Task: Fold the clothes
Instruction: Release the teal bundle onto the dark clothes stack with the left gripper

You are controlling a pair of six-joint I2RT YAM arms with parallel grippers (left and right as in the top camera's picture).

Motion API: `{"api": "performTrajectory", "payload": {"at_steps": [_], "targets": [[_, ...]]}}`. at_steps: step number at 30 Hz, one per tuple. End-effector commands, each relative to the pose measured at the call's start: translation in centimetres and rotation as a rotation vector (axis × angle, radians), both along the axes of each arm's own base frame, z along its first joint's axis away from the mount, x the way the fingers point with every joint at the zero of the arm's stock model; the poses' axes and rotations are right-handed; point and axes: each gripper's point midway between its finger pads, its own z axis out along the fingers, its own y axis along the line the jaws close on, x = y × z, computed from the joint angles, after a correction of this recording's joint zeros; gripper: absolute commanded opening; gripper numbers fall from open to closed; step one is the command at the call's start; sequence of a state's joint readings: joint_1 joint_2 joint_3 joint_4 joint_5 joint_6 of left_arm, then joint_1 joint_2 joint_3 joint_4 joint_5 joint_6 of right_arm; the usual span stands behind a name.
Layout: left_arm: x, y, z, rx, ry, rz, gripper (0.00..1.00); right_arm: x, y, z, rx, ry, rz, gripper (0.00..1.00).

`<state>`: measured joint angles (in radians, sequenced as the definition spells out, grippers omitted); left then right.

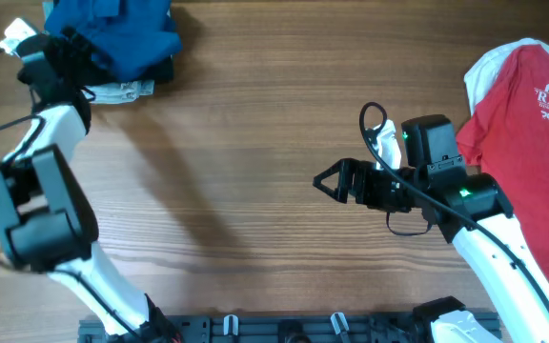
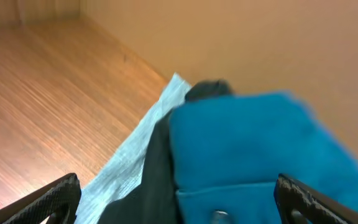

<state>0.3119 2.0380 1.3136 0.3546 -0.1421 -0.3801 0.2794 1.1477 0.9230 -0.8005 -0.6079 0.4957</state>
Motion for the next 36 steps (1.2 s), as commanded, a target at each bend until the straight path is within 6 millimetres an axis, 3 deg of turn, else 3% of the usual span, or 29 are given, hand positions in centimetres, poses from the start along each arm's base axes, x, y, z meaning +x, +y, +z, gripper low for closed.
{"api": "performTrajectory", "payload": {"at_steps": [1,2,3,5,6,8,12,17,20,23,25,26,29,30,31,33,35,36], "targets": [[-3.2,1.1,11.1,0.076,-0.118,0.094,1.00,-0.1,-0.1,0.2,-0.006,-0.028,0.017,0.97],[-4.1,0.9,12.3,0.078,-0.114,0.103,1.00,-0.1,-0.1,0.2,-0.006,-0.029,0.018,0.96],[-4.8,0.7,13.3,0.078,-0.113,0.103,0.91,-0.1,-0.1,0.2,-0.007,-0.032,0.021,0.96],[-5.4,-0.9,14.8,0.061,-0.120,0.043,0.21,-0.1,-0.1,0.2,-0.012,-0.040,0.033,0.96],[-5.0,-1.7,15.0,0.051,-0.131,0.005,0.04,-0.2,-0.1,0.1,-0.013,-0.035,0.033,0.96],[-4.1,-2.4,14.4,0.047,-0.135,-0.021,0.04,-0.6,-0.2,-0.1,-0.019,-0.016,0.033,0.96],[0.6,-5.8,10.8,0.039,-0.186,-0.221,0.07,-1.1,-0.4,-0.4,-0.030,0.005,0.042,0.96],[4.9,-8.2,2.4,0.045,-0.201,-0.310,0.07,-1.1,-0.4,-0.4,-0.030,0.006,0.041,0.96],[5.8,-9.2,-4.0,0.134,-0.100,-0.356,0.07,-1.1,-0.4,-0.4,-0.030,0.005,0.041,0.96],[5.5,-9.4,-7.1,0.145,-0.016,-0.377,0.11,-1.0,-0.4,-0.3,-0.028,-0.001,0.039,0.96],[5.6,-9.4,-4.5,0.162,-0.057,-0.377,0.14,-0.8,-0.6,-0.5,-0.045,-0.005,0.028,0.96],[5.6,-9.5,-2.4,0.175,-0.091,-0.377,0.17,-0.6,-1.0,-0.7,-0.067,-0.007,0.011,0.96],[4.6,-9.8,7.9,0.237,-0.246,-0.365,0.34,-0.4,-1.3,-1.0,-0.088,-0.008,-0.005,0.97],[3.5,-10.0,11.8,0.253,-0.289,-0.362,0.62,-0.5,-1.3,-1.0,-0.089,-0.005,-0.004,0.98],[2.5,-10.2,14.6,0.263,-0.313,-0.359,0.98,-0.4,-1.4,-1.0,-0.090,-0.006,-0.005,0.98],[-0.5,-10.9,20.3,0.277,-0.349,-0.357,1.00,0.5,-2.2,-0.9,-0.136,-0.045,-0.048,0.98],[-3.2,-11.6,23.6,0.247,-0.368,-0.354,1.00,1.7,-3.4,0.0,-0.193,-0.106,-0.112,0.99],[-5.2,-12.3,25.7,0.189,-0.386,-0.358,1.00,2.2,-3.6,1.5,-0.197,-0.153,-0.133,0.99]]}}
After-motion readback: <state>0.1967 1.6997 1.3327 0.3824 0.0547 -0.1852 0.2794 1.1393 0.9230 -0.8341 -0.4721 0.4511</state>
